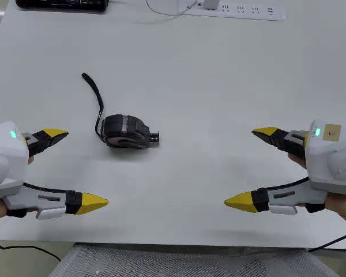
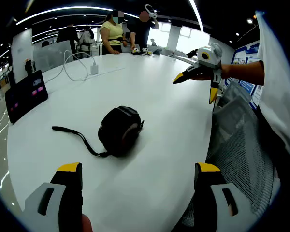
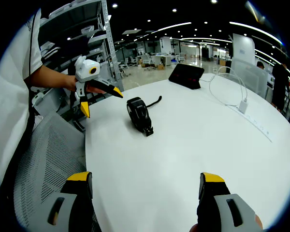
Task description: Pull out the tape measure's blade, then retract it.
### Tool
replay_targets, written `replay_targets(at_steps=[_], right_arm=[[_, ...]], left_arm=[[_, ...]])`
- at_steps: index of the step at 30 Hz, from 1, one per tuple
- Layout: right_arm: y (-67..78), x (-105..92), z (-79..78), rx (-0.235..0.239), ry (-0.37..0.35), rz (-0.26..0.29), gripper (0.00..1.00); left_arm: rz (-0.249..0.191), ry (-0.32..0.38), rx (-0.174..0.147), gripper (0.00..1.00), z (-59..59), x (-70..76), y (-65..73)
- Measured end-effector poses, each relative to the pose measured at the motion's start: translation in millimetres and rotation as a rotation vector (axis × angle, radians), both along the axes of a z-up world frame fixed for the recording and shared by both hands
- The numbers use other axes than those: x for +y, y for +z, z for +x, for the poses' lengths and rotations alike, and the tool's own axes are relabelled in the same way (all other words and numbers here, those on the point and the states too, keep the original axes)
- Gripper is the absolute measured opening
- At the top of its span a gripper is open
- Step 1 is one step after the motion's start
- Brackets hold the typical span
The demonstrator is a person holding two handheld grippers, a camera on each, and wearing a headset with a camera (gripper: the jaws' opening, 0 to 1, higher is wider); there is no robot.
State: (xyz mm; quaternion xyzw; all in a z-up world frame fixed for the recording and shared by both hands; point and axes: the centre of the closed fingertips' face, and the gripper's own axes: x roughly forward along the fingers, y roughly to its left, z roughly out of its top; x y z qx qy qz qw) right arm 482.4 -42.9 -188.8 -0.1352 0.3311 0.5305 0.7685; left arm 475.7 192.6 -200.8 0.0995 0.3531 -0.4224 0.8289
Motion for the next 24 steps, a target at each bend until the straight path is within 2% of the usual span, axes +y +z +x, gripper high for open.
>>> replay_targets(at_steps=[5, 19, 24], right_arm=[[1.9, 0.1, 3.0, -0.016, -0.005, 0.004, 0.93], [1.7, -0.7, 2.5, -0.011, -0.006, 0.003, 0.92], [0.7, -0.5, 1.8, -0.008, -0.004, 0.001, 0.92]], left_arm=[[0.001, 0.003, -0.001, 0.94, 0.8, -0.3, 0.0], [-0.004, 0.012, -0.009, 0.93, 2.0, 2.2, 1.6], [-0.015, 0.010, -0.005, 0.88, 1.3, 1.0, 2.6]])
